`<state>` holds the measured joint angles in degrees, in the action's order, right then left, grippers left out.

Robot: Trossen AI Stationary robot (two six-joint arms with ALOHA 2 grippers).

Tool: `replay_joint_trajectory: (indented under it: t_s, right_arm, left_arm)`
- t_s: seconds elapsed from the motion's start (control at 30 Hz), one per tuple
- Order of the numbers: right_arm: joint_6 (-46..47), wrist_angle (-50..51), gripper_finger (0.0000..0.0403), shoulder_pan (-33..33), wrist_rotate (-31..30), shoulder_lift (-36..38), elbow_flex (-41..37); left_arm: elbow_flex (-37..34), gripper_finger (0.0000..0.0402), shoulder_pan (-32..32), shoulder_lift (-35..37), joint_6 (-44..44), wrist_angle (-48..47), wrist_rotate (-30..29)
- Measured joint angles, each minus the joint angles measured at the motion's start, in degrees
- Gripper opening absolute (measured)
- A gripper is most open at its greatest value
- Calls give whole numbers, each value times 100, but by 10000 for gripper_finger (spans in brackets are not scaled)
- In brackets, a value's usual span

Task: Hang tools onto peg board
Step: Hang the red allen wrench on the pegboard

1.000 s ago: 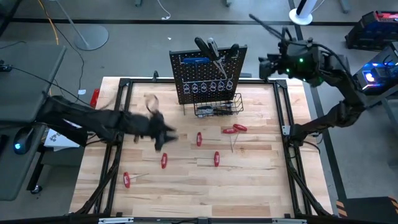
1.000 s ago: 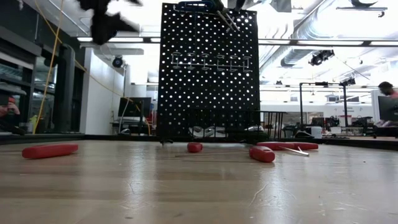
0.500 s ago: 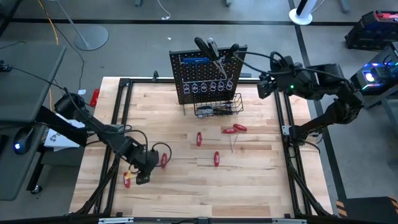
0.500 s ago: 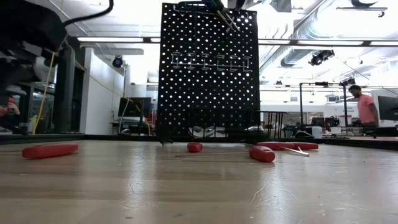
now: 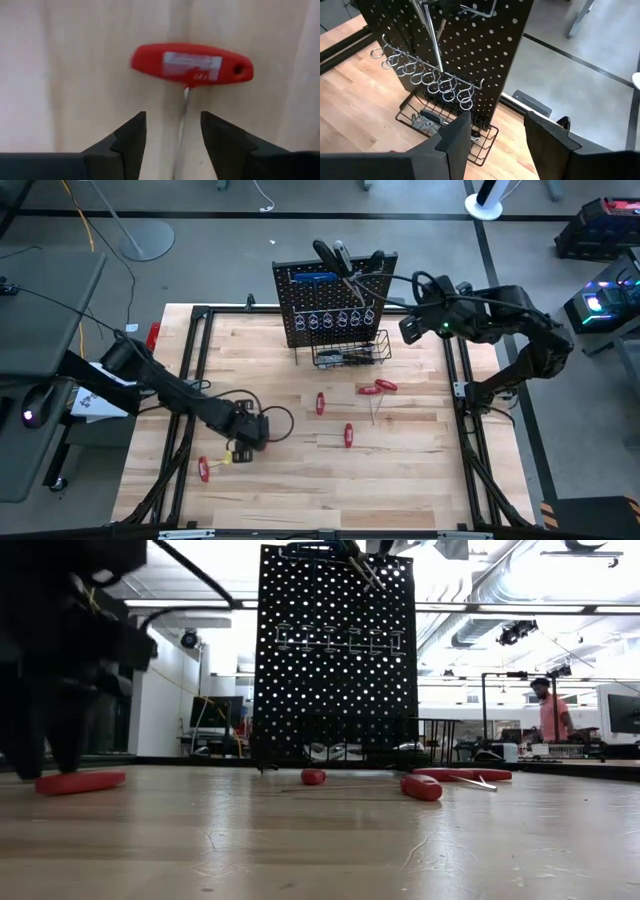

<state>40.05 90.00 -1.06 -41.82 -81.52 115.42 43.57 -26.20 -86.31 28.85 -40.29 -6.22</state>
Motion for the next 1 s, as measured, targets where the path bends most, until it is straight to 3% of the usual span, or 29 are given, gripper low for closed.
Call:
replay_joint_trajectory:
  t_s: [0.27,0.4,0.63,0.87,0.93,1.0]
  right_arm:
    - [0,5,177,0,0,26,0]
    - [12,3,177,0,7,28,0]
    - [0,4,177,0,35,28,-2]
    - [-146,3,177,0,28,85,-4]
    - [-149,2,177,0,-14,106,-4]
    - [-148,1,177,0,-24,128,-4]
  left_arm:
    - [35,87,-66,-608,35,662,320]
    - [68,16,-52,-785,164,598,406]
    - [165,2,68,-554,990,562,399]
    - [443,0,-61,613,2463,123,-866]
    - [542,0,-72,1111,2915,102,-1737]
    - [662,0,-67,1607,3211,202,-2991]
